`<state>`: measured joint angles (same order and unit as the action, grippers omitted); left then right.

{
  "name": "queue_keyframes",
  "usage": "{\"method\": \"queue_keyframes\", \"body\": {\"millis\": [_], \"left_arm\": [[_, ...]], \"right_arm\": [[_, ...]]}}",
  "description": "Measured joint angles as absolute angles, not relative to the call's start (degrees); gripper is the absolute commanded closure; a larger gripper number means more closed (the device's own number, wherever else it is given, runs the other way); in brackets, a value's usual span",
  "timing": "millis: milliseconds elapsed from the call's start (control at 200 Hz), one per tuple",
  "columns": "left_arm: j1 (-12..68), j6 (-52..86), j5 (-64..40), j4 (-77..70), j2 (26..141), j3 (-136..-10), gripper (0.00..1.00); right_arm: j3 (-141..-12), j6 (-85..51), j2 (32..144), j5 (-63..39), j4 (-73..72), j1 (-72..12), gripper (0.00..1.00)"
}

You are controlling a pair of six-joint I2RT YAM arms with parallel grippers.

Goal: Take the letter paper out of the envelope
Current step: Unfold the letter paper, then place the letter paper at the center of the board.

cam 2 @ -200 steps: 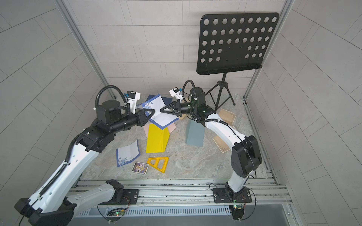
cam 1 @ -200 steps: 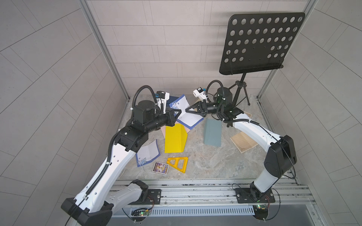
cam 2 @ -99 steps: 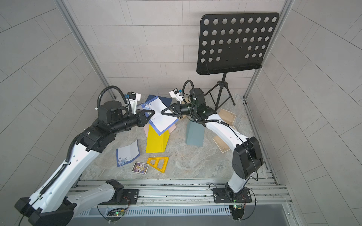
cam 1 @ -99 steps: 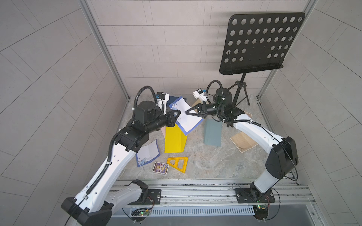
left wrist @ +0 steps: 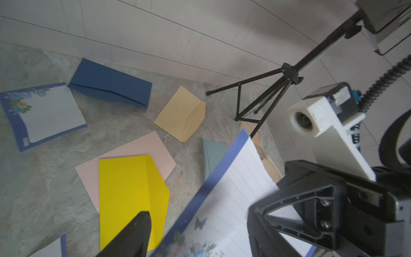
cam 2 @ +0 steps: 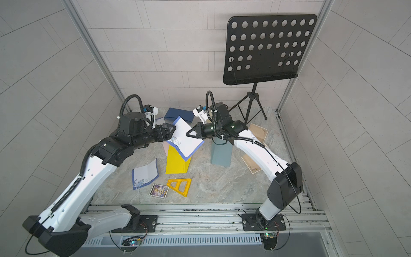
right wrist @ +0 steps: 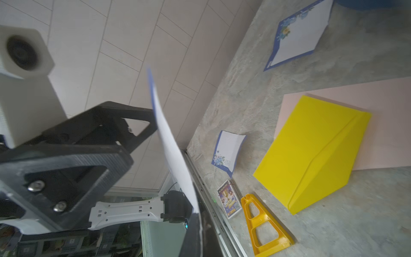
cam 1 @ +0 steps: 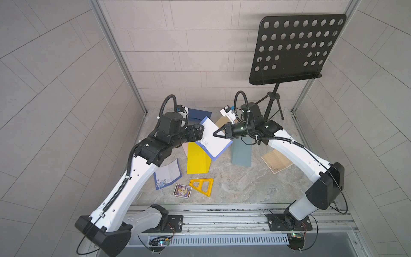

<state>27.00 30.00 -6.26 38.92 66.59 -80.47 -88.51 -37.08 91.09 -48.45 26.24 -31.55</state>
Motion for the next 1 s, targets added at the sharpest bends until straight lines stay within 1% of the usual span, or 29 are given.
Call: {"method": "queue_keyframes", "body": {"millis": [220,365,540,765,1001], "left_arm": [[27.0,32.4,-3.8,40.8,66.0,-79.9,0.27],[27.0,34.0,-4.5,40.8,64.1,-76.3,0.29],[27.4,36.3,-6.3,40.9,60.4,-70.0,0.30],[28.3,38.8,-7.9,41.4,56.7,-64.9,0.31],[28.4,39.2,-8.4,41.5,56.2,-64.9,0.32]], "right_arm": [[-76.2,-32.7,89.0,-38.4,29.2,-32.2,1.00],[-66.0,-31.2,87.2,-30.8,28.8,-34.0,1.00],[-55.4,-30.5,82.3,-22.3,26.6,-36.1,1.00],[-50.4,-30.4,81.2,-14.8,22.1,-37.9,1.00],[-50.5,-29.9,86.0,-8.0,19.4,-41.2,1.00]]}}
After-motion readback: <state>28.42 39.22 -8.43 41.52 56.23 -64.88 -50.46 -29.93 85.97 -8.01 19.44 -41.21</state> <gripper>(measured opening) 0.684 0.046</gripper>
